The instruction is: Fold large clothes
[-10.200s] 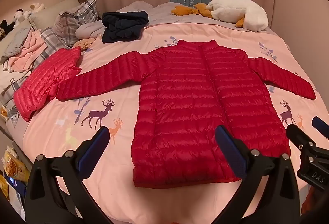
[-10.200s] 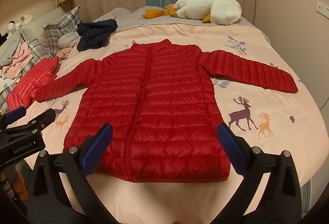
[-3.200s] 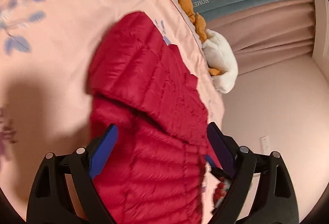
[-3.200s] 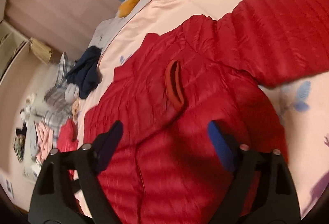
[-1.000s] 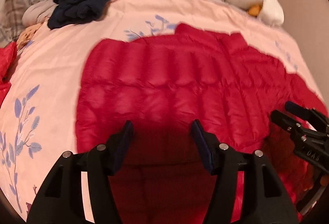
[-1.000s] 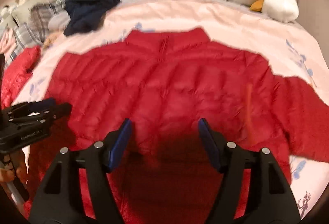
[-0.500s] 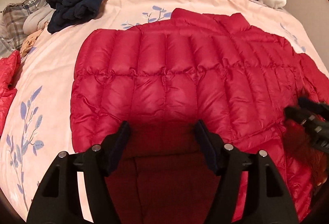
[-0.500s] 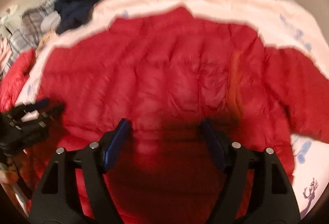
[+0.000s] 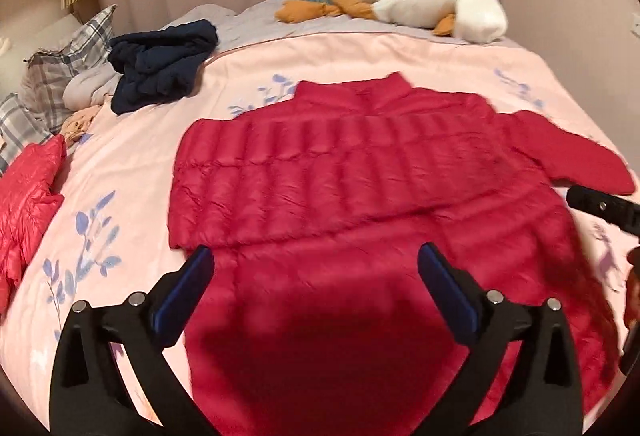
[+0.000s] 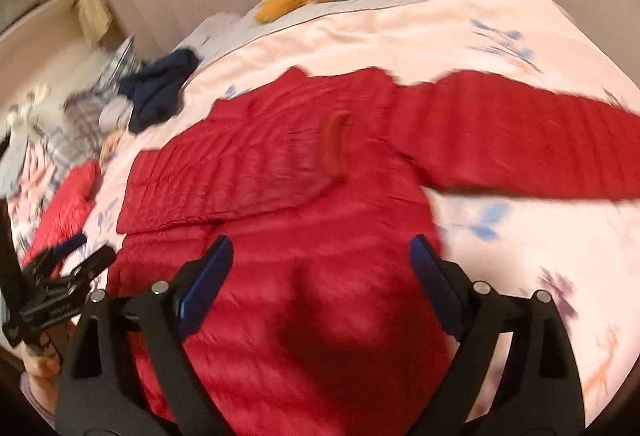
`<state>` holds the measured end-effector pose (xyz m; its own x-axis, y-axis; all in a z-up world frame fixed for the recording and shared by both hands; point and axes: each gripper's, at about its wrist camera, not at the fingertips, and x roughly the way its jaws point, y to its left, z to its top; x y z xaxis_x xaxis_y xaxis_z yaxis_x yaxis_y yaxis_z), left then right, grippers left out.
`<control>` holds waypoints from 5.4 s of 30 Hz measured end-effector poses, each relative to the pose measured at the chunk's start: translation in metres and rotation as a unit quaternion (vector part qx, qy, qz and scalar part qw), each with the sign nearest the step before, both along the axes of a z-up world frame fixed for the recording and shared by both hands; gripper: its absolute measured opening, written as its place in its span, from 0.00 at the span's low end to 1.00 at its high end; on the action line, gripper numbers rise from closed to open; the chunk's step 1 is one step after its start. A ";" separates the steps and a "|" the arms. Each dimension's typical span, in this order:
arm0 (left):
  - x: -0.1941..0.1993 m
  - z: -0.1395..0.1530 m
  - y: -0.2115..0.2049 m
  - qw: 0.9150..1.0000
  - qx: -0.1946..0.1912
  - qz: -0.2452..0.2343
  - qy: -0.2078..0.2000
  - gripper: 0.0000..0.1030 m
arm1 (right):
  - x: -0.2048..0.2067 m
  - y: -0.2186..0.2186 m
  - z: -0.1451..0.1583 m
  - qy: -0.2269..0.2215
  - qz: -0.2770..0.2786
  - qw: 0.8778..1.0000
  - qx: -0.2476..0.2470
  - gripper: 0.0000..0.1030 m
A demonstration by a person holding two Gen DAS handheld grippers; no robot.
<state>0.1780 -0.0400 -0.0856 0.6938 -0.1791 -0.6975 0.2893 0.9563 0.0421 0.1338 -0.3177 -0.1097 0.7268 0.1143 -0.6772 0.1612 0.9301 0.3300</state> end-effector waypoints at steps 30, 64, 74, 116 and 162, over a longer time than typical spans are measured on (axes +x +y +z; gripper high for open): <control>-0.055 -0.018 0.040 0.990 -0.096 0.047 0.092 0.99 | -0.107 -0.267 -0.063 -0.076 -0.331 0.904 0.260 0.95; -0.059 -0.014 0.104 0.974 -0.174 0.113 0.095 0.99 | -0.015 -0.181 0.048 -0.136 -0.274 0.950 -0.065 0.04; -0.063 -0.029 0.106 0.964 -0.211 0.101 0.126 0.99 | 0.037 0.049 0.053 -0.135 0.070 0.962 -0.228 0.04; 0.086 -0.060 0.005 0.892 -0.381 0.033 0.239 0.10 | -0.089 0.035 0.008 -0.100 0.102 0.975 -0.171 0.67; 0.129 -0.051 0.012 0.993 -0.048 0.019 0.105 0.32 | 0.166 0.010 -0.022 0.031 0.019 0.989 -0.146 0.57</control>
<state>0.3073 -0.0278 -0.1361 0.5433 -0.2274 -0.8082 0.2449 0.9637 -0.1065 0.3000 -0.3079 -0.1319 0.6817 -0.0658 -0.7286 0.1359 0.9900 0.0378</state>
